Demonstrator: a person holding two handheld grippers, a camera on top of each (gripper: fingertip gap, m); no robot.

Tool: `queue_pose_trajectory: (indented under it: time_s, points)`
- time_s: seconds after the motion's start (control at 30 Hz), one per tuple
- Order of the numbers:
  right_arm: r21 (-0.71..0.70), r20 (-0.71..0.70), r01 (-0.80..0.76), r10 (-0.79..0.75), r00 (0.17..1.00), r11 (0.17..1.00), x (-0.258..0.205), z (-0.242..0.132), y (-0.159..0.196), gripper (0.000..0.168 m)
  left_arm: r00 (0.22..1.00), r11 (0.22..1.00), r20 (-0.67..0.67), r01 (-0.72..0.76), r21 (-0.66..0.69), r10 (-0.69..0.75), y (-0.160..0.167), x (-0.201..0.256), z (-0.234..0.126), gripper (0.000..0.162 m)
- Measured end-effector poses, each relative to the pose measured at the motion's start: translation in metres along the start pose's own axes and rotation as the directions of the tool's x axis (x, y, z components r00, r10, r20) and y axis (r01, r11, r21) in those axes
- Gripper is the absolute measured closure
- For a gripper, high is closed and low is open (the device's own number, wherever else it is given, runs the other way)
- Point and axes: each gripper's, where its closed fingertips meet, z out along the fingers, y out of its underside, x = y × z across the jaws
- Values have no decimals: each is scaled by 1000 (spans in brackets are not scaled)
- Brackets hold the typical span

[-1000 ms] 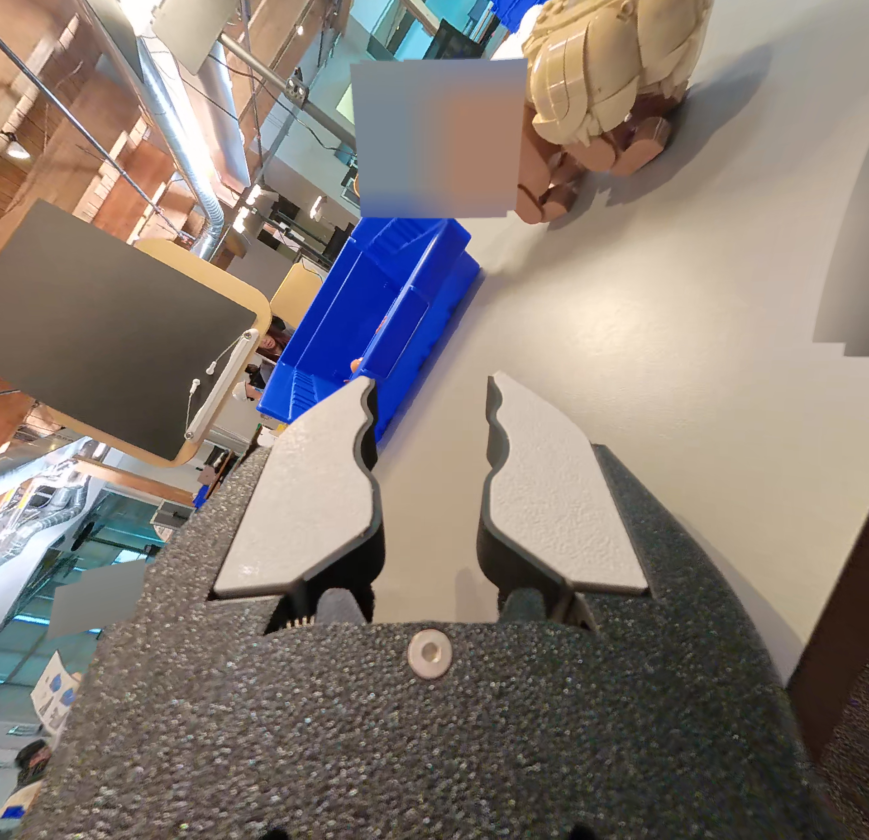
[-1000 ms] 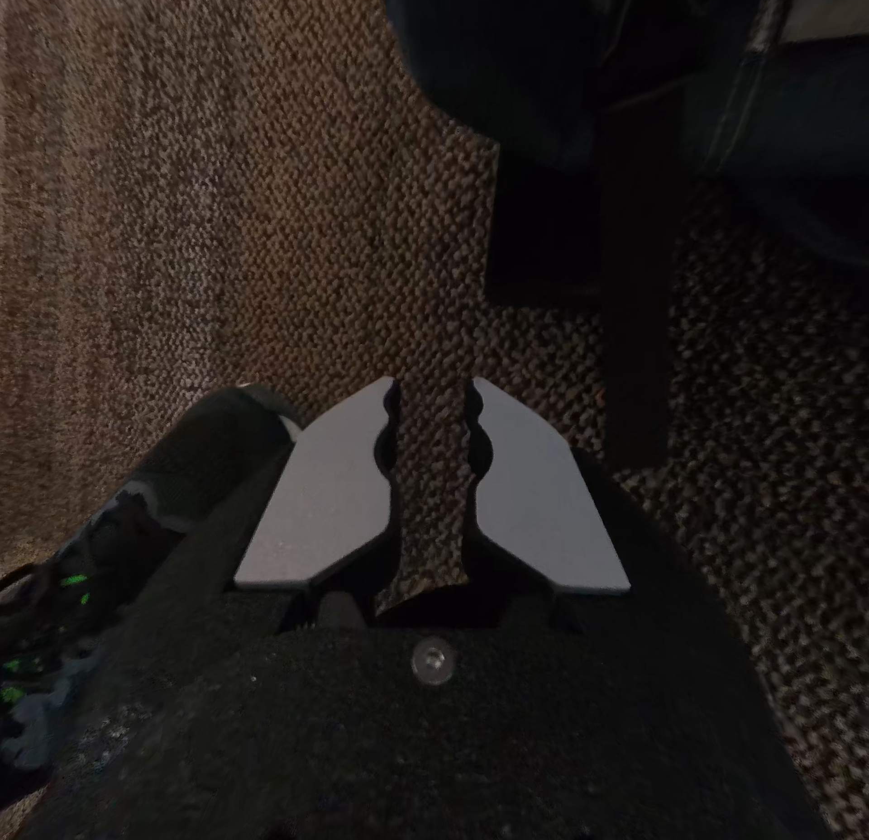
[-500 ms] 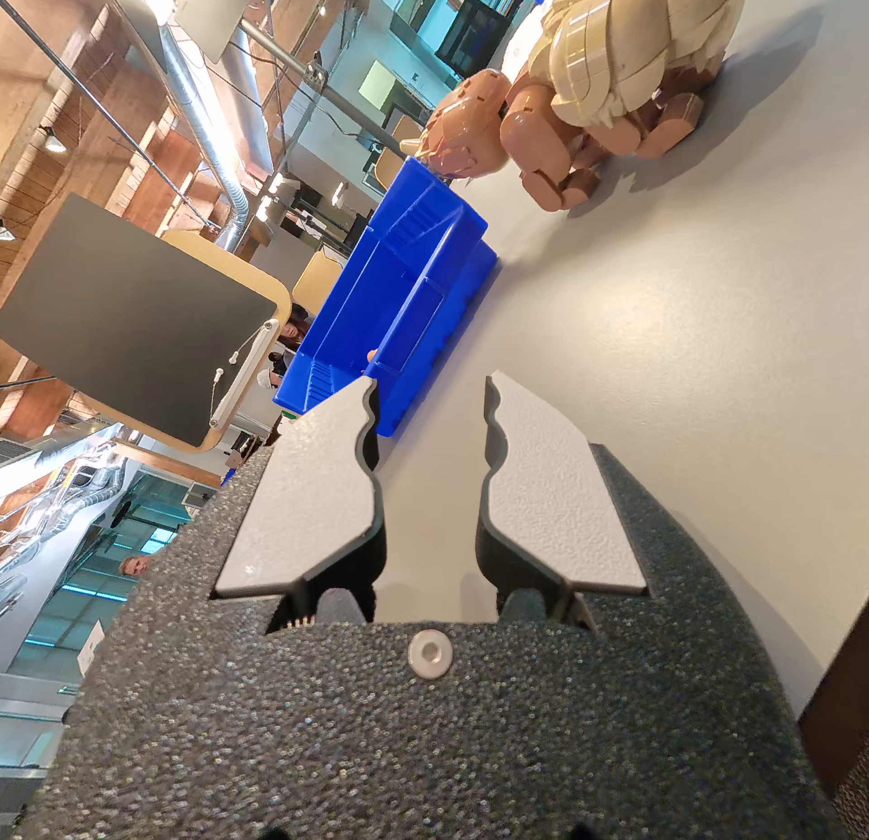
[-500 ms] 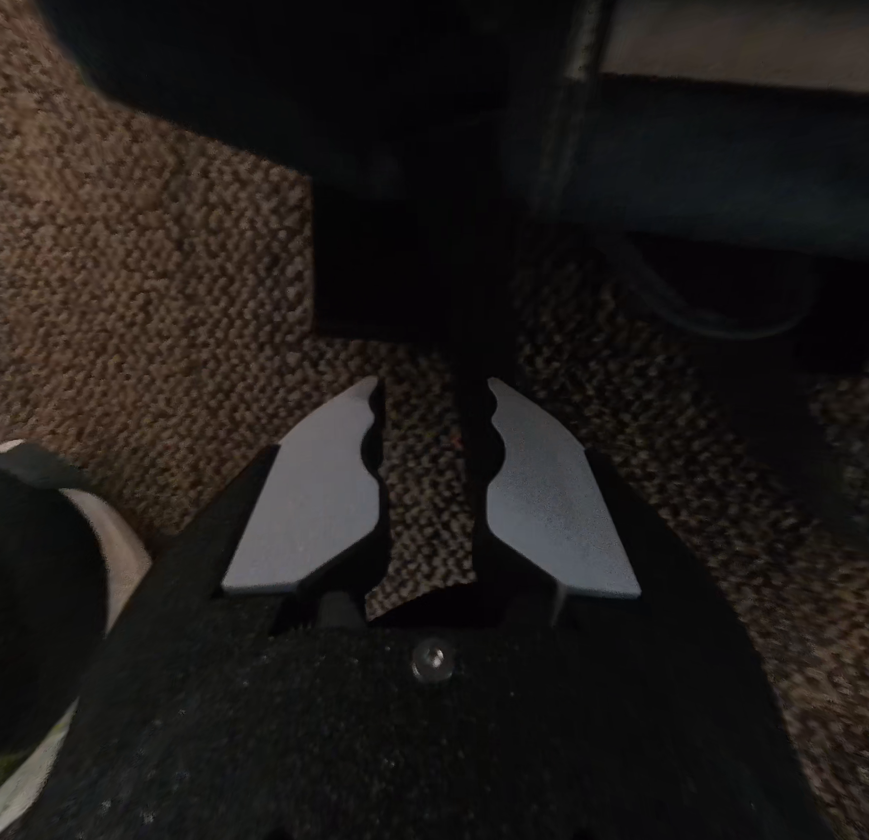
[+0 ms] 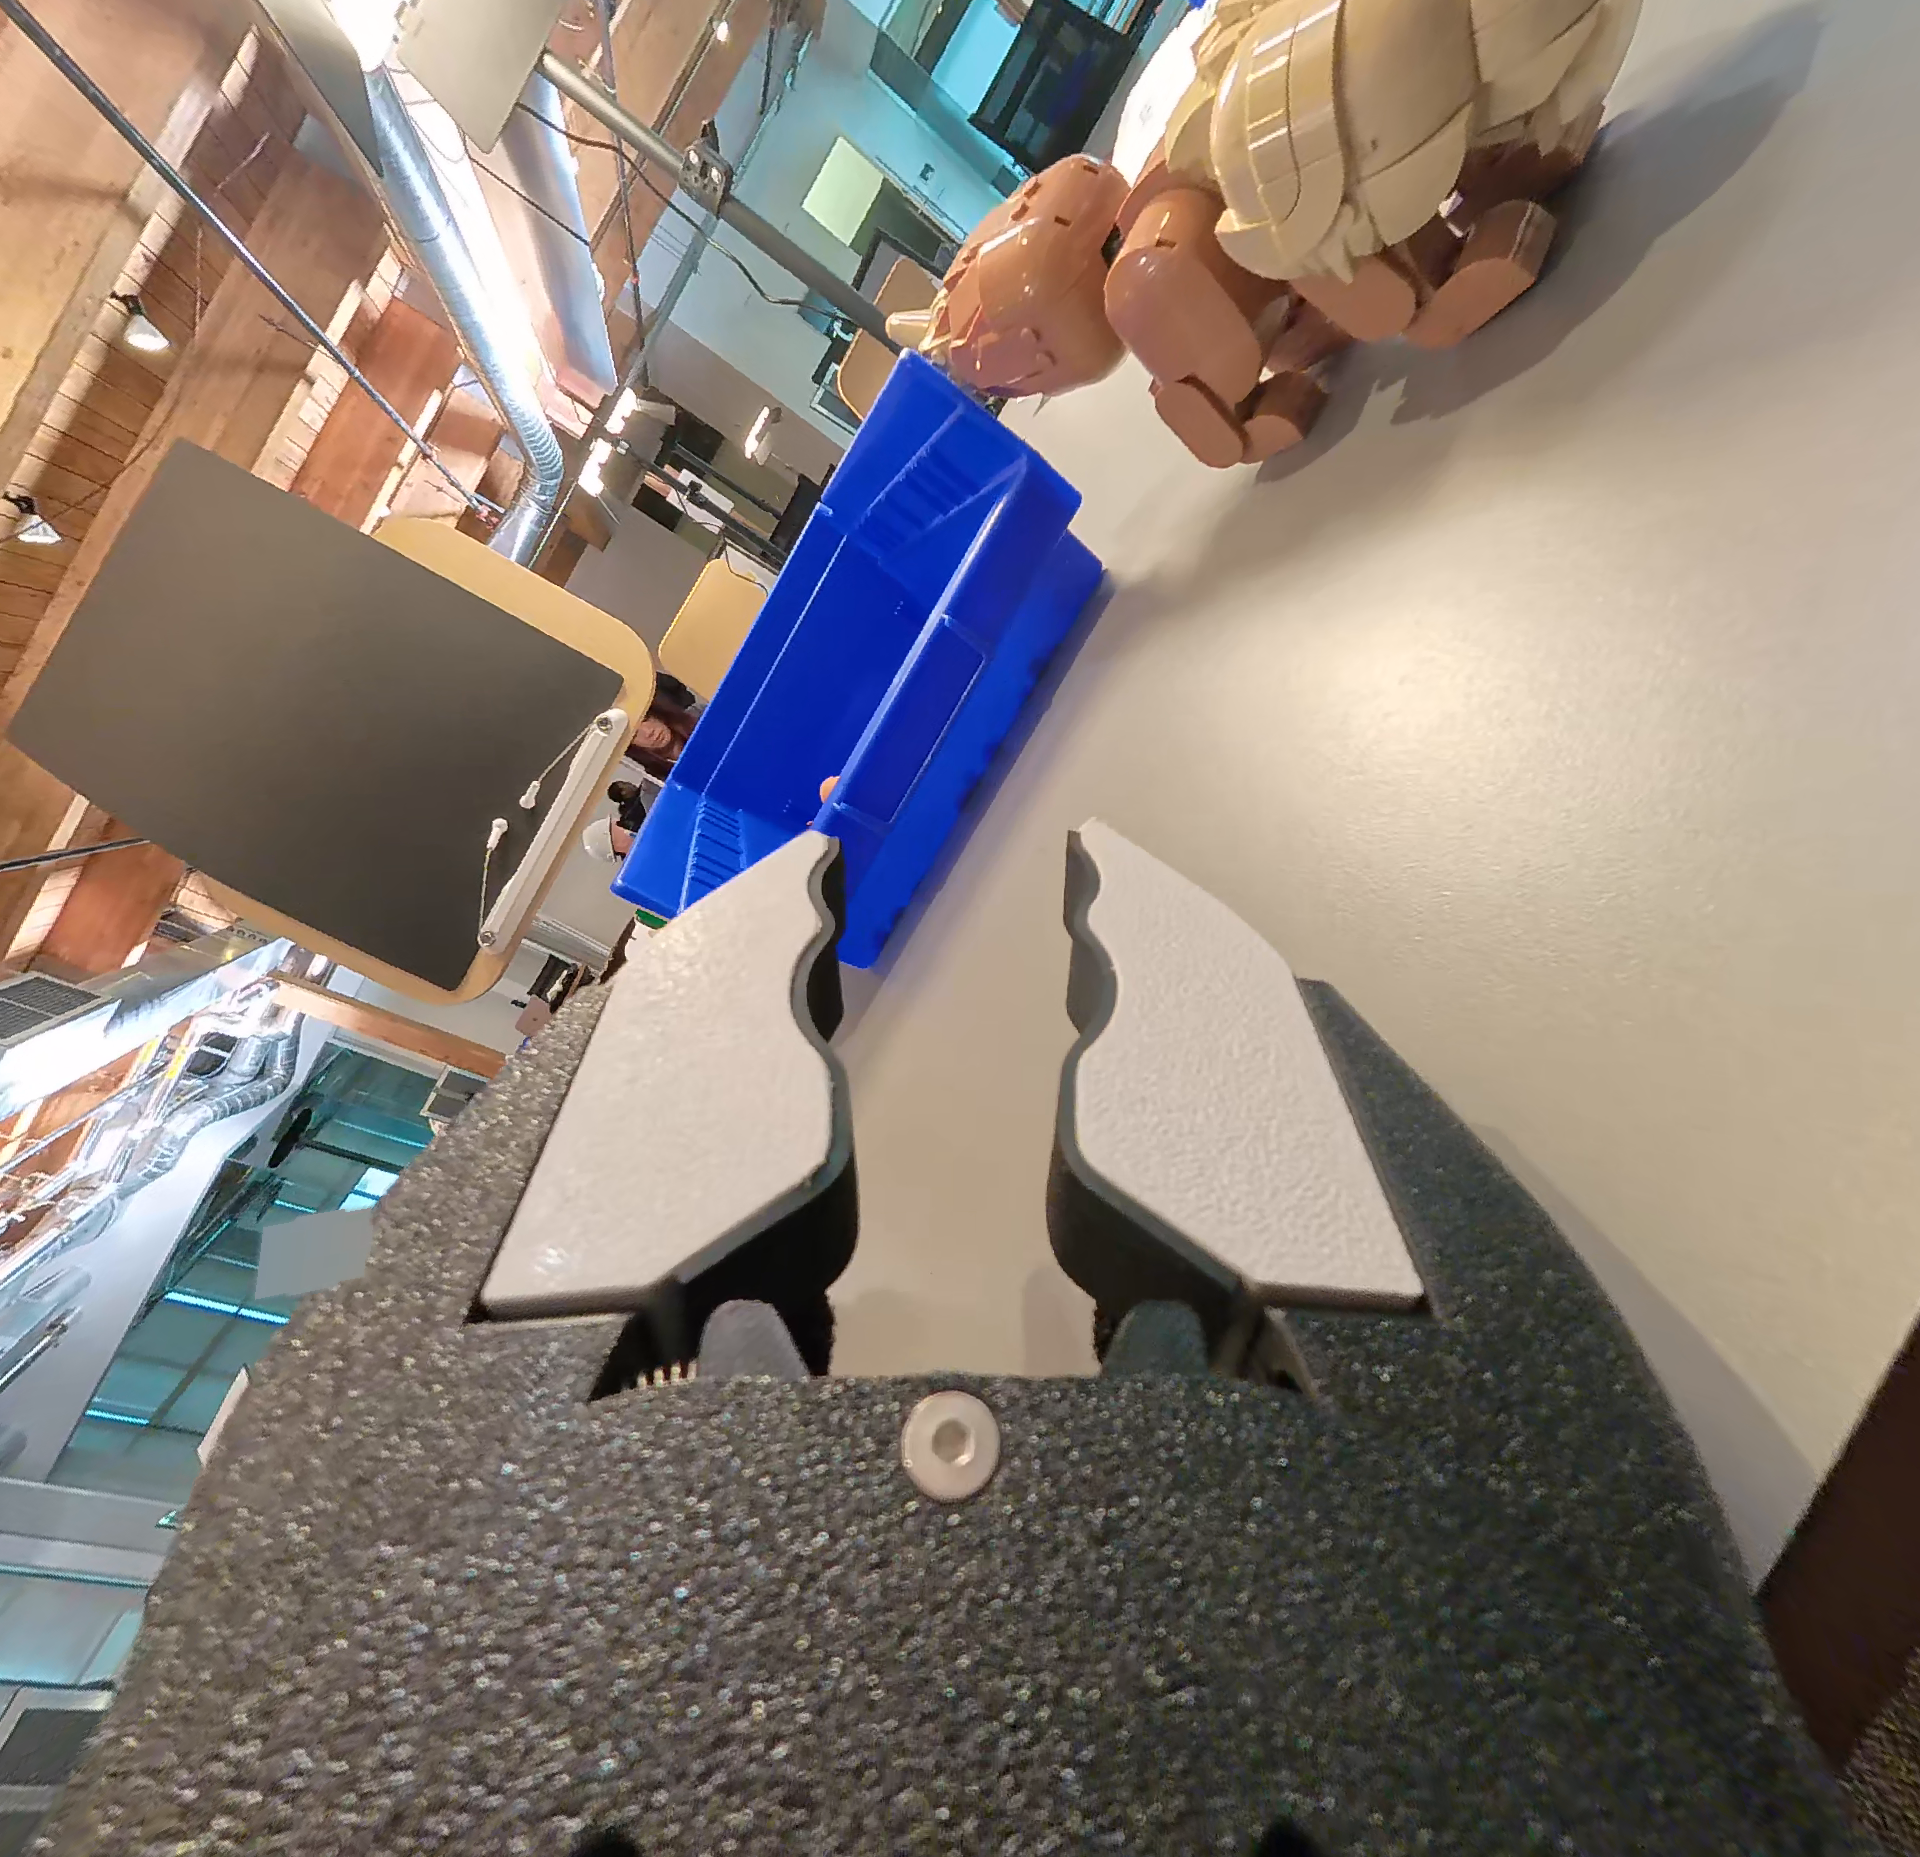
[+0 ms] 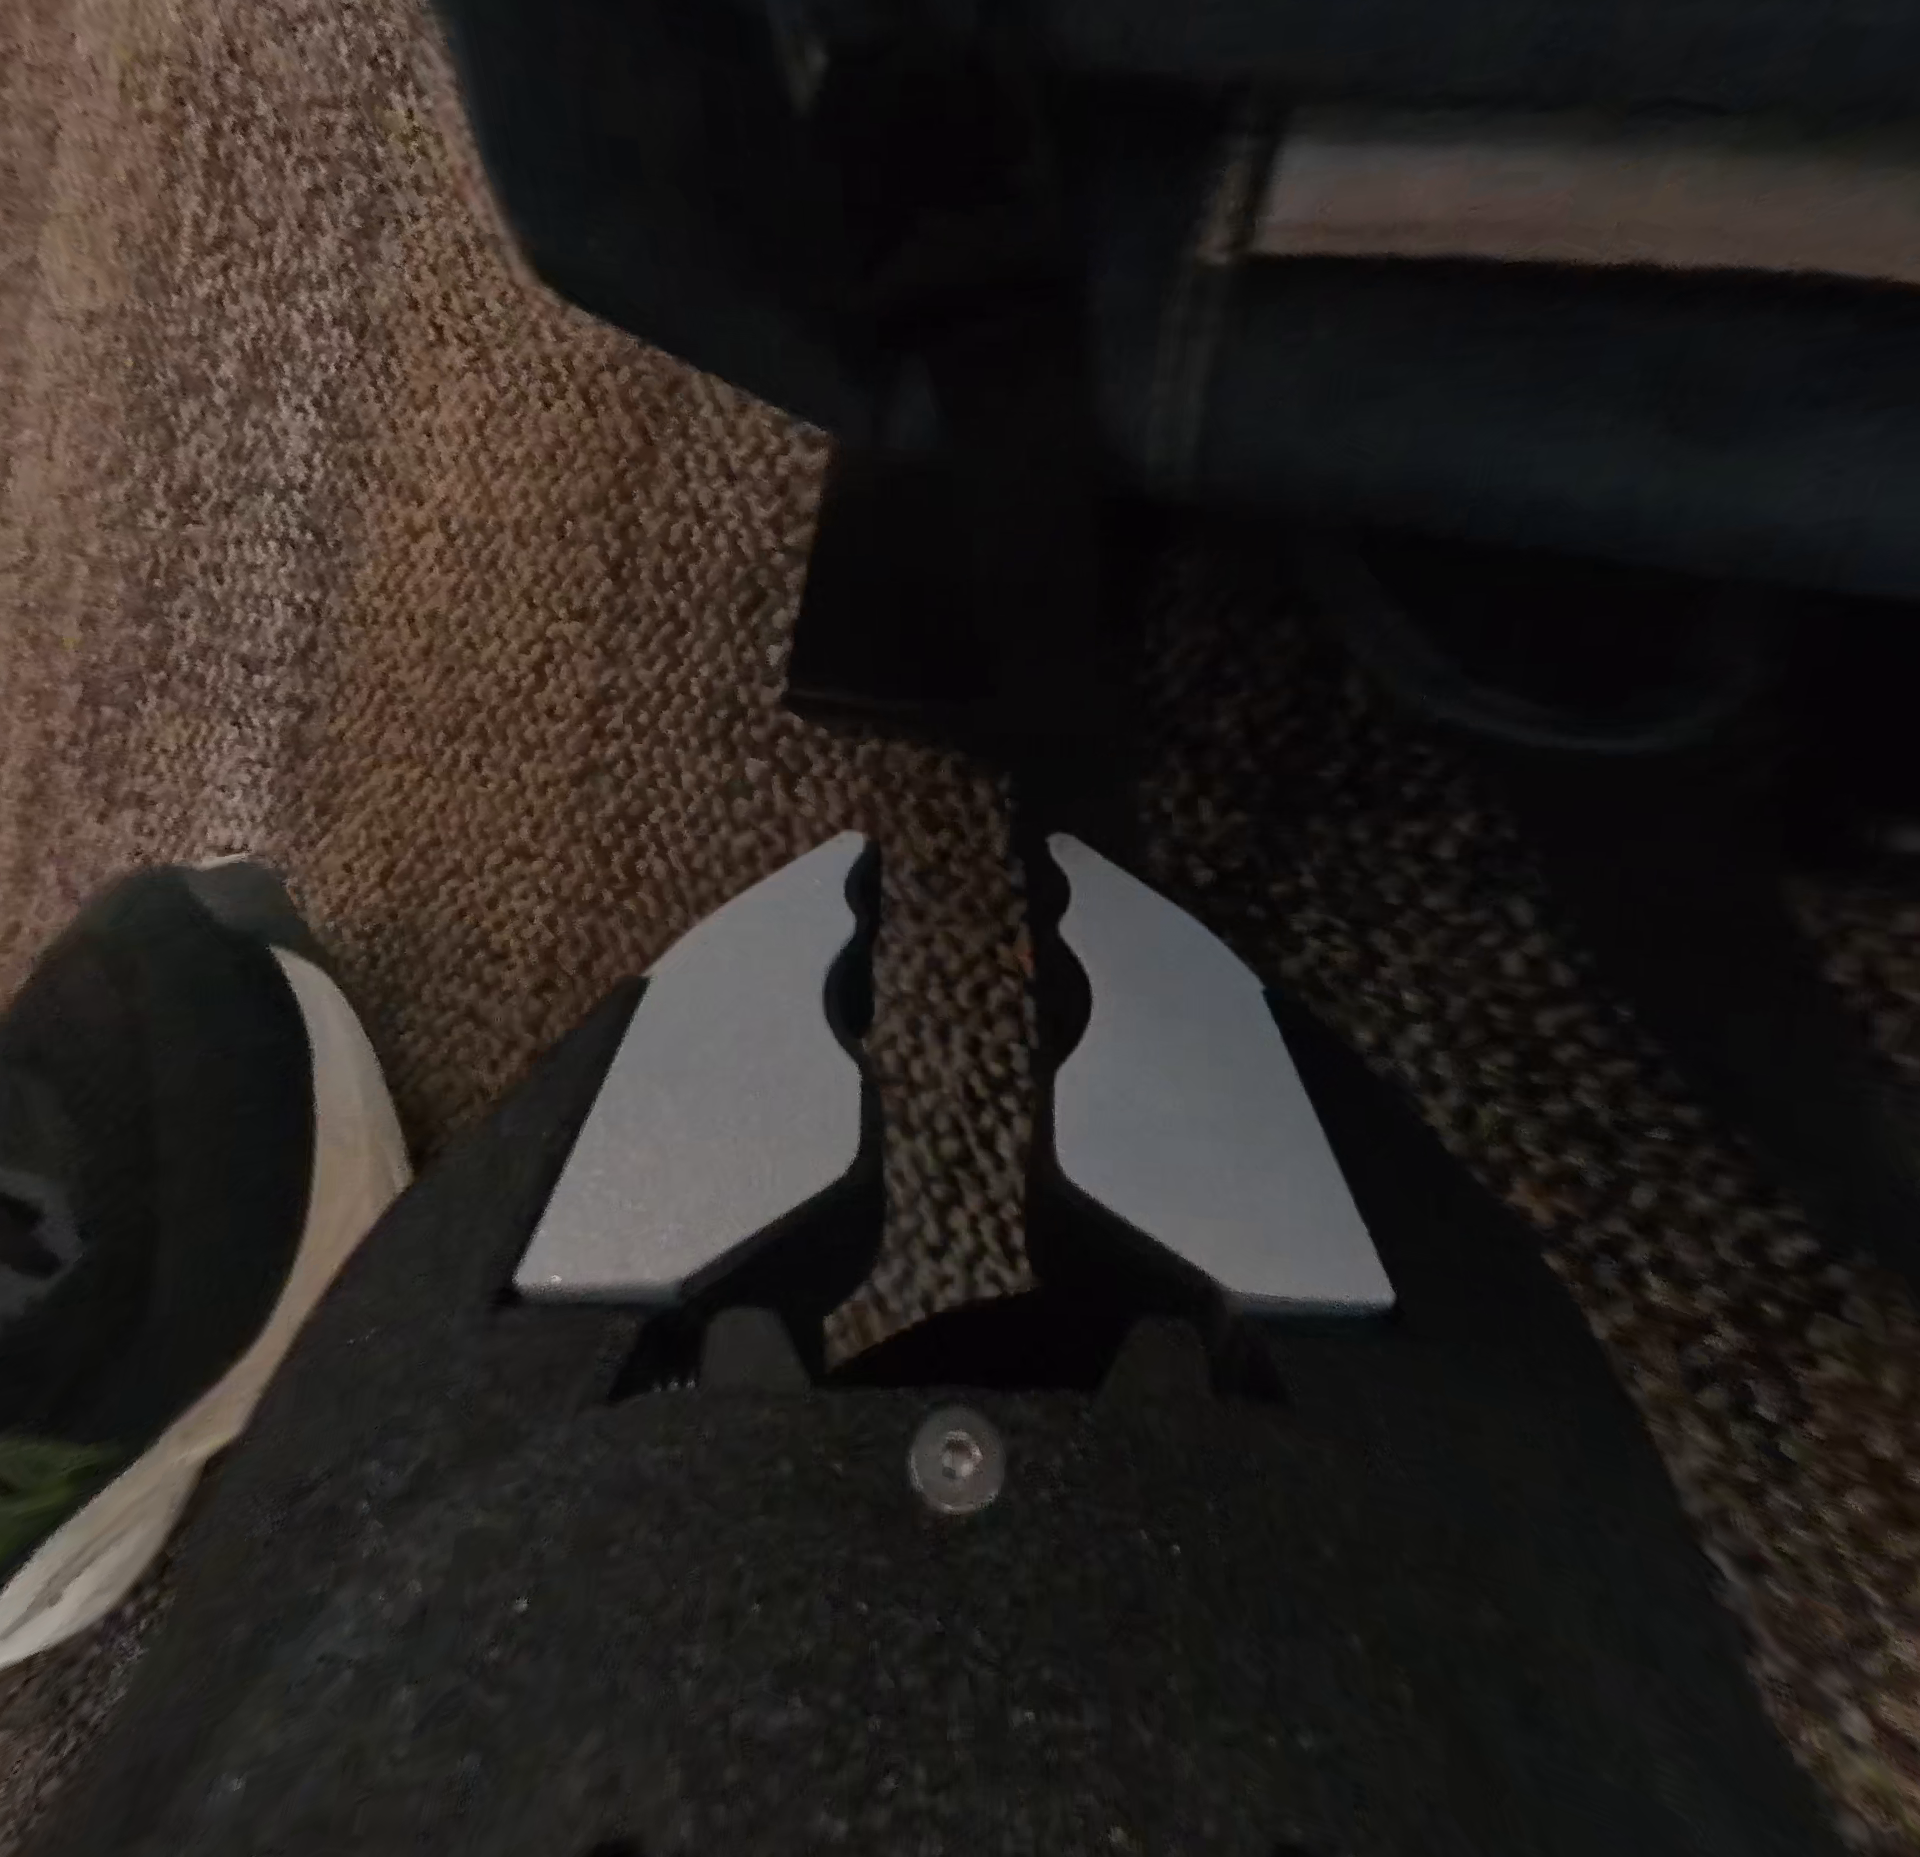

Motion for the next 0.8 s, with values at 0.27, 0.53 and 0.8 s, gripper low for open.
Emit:
queue_pose_trajectory:
  time_s: [0.27,0.53,0.8]
  points:
    - [-104,-203,47,-67,977,993,12,32,8,140,1000,1000,9,-13,-16,13,1,0,1,124]
    - [-100,-356,-97,55,933,990,87,-7,9,140,1000,1000,15,-18,-13,18,1,0,1,125]
    - [32,-194,-1,7,981,999,32,-4,27,141,999,1000,20,-27,-11,27,0,0,0,125]
